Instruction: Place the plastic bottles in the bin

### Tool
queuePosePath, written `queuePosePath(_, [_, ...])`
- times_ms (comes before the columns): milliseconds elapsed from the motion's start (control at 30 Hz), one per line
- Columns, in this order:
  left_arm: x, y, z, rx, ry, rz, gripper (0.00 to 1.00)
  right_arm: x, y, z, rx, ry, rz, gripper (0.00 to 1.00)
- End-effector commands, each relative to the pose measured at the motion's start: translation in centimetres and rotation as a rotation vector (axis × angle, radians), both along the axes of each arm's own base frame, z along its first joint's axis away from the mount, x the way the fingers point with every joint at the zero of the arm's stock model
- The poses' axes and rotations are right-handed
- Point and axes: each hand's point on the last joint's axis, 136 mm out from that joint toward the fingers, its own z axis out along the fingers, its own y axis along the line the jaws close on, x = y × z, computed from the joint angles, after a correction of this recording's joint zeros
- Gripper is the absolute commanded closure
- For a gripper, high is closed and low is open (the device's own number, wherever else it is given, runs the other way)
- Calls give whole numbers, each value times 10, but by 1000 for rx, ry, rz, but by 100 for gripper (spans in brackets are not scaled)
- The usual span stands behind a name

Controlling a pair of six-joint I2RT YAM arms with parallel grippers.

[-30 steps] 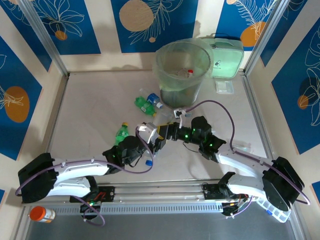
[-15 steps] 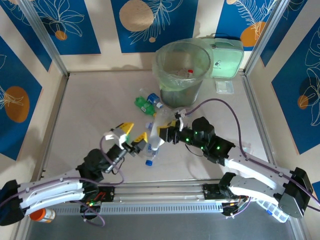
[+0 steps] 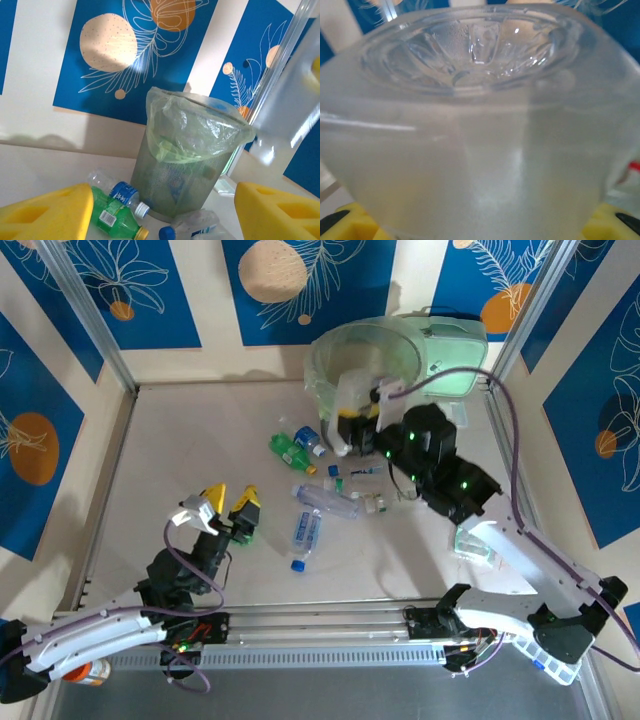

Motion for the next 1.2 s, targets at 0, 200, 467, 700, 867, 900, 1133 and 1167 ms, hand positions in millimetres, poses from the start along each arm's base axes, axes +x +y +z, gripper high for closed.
queuePosePath(0, [-1,-4,-5,-10,12,-20,25,30,-24,32,-48,-61,-90,61])
queuePosePath(200, [-1,-5,-5,-9,9,-22,24,101,-50,49,-86,-14,-193,61])
queuePosePath(467, [2,-11,-9,11,22,-27,22,173,-63,6,-292,165,-289,61])
queuePosePath(700, [3,-15,-13,22,31,-32,22,221,-84,-51,-576,252,-463,65])
queuePosePath(867, [5,-16,-15,33,36,-19,21,239,-87,-85,-630,300,-473,65])
queuePosePath(900, [6,-16,-16,32,38,-17,20,241,-84,-95,-637,318,-457,65])
queuePosePath(1133, [8,-18,-19,44,48,-7,20,253,-74,-158,-709,428,-405,65])
queuePosePath(1167, [9,-18,-20,46,48,-5,20,254,-75,-164,-718,439,-406,64])
